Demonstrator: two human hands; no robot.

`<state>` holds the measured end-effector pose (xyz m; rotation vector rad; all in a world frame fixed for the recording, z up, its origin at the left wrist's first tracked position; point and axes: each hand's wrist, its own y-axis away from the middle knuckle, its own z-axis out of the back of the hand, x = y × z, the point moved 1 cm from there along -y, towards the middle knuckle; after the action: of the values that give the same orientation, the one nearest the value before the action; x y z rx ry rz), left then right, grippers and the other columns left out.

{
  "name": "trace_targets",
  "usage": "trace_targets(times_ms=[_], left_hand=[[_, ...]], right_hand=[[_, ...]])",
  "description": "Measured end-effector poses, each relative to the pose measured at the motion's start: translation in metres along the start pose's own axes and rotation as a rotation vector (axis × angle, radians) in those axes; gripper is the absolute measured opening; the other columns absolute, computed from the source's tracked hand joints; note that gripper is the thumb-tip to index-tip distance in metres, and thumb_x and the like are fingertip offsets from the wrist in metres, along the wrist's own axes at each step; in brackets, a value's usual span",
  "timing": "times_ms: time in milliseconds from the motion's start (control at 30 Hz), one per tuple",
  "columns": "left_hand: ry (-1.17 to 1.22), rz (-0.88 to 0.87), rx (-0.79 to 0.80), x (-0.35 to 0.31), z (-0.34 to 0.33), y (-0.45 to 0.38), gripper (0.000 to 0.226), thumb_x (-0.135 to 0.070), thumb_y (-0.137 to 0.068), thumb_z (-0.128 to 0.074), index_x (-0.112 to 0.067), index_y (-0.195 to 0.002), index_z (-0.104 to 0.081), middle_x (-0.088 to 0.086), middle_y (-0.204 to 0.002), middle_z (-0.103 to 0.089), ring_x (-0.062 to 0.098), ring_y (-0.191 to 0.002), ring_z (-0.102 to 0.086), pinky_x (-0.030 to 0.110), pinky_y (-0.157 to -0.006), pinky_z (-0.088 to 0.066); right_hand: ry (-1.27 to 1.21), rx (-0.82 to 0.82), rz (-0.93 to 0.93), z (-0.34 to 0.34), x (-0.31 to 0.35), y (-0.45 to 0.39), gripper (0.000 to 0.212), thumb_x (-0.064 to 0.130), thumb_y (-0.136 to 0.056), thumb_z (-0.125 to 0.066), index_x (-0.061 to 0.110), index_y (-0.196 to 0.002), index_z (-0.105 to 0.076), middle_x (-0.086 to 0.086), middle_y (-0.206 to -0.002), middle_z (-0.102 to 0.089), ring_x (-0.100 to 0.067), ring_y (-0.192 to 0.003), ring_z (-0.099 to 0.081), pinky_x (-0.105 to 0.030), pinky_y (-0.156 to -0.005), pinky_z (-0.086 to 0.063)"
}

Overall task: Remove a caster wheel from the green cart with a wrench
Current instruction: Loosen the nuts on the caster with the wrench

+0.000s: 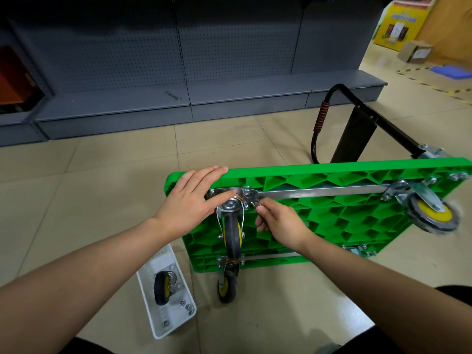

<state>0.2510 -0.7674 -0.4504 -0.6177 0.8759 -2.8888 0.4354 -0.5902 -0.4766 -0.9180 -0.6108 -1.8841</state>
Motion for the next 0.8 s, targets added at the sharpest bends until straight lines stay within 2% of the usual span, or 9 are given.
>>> trace_targets(times_ms=[100,233,333,467,533,633,800], left_hand=[[-0.007,-0.002,-0.010,-0.001,0.001,0.000,0.052,-0.023,-0.092,-0.070,-0.033,-0.141,-0.057,0.016,-0.156,-0.043,0.036,-0.140,-0.044,0.047,-0.108,-0.035],[-0.010,-0.007,-0.022,-0.001,0.001,0.000,0.050,-0.023,-0.093,-0.069,-0.032,-0.141,-0.057,0.017,-0.155,-0.043,0.036,-0.140,-0.045,0.047,-0.108,-0.035],[-0.009,-0.006,-0.020,0.000,0.000,0.000,0.051,-0.023,-0.094,-0.069,-0.032,-0.142,-0.056,0.016,-0.155,-0.043,0.036,-0.140,-0.045,0.047,-0.108,-0.036],[-0.011,-0.003,-0.023,0.000,-0.001,0.000,0.050,-0.024,-0.095,-0.068,-0.033,-0.142,-0.056,0.016,-0.155,-0.043,0.036,-0.140,-0.045,0.047,-0.107,-0.036],[-0.008,-0.003,-0.024,0.000,0.000,-0.001,0.049,-0.024,-0.095,-0.067,-0.033,-0.142,-0.057,0.016,-0.155,-0.043,0.036,-0.140,-0.046,0.047,-0.107,-0.036],[-0.008,-0.004,-0.015,0.000,-0.001,-0.001,0.048,-0.025,-0.095,-0.067,-0.033,-0.141,-0.057,0.016,-0.156,-0.043,0.036,-0.140,-0.045,0.047,-0.108,-0.036],[-0.001,0.003,0.007,-0.001,0.002,0.000,0.050,-0.025,-0.094,-0.067,-0.034,-0.142,-0.057,0.015,-0.156,-0.042,0.035,-0.141,-0.044,0.047,-0.108,-0.035]], right_hand=[[-0.011,-0.024,-0.007,-0.004,0.000,-0.002,0.020,0.022,-0.107,-0.045,0.017,-0.091,-0.055,-0.001,-0.078,-0.070,-0.012,-0.071,-0.070,-0.036,-0.074,-0.055],[0.029,-0.046,-0.015,-0.009,0.005,-0.004,0.021,0.024,-0.107,-0.044,0.014,-0.091,-0.054,-0.002,-0.078,-0.070,-0.011,-0.070,-0.069,-0.022,-0.060,-0.046],[0.091,-0.032,-0.009,-0.007,0.007,-0.004,0.022,0.026,-0.108,-0.042,0.019,-0.088,-0.050,-0.004,-0.075,-0.068,-0.016,-0.065,-0.066,-0.031,-0.062,-0.049],[0.278,-0.025,0.026,0.012,0.009,-0.005,0.019,0.037,-0.107,-0.042,0.024,-0.095,-0.048,-0.016,-0.073,-0.063,-0.039,-0.066,-0.058,-0.044,-0.060,-0.049],[0.502,-0.045,0.075,0.026,0.015,-0.006,0.022,0.041,-0.107,-0.040,0.022,-0.105,-0.051,-0.018,-0.078,-0.063,-0.043,-0.072,-0.059,-0.042,-0.058,-0.044],[0.803,-0.066,0.148,0.042,0.029,-0.006,0.026,0.043,-0.108,-0.038,0.022,-0.113,-0.052,-0.012,-0.091,-0.065,-0.040,-0.083,-0.063,-0.036,-0.061,-0.035],[0.902,-0.065,0.152,0.044,0.039,0.002,0.020,0.037,-0.109,-0.037,0.022,-0.116,-0.047,-0.007,-0.096,-0.065,-0.037,-0.087,-0.065,-0.035,-0.061,-0.034]])
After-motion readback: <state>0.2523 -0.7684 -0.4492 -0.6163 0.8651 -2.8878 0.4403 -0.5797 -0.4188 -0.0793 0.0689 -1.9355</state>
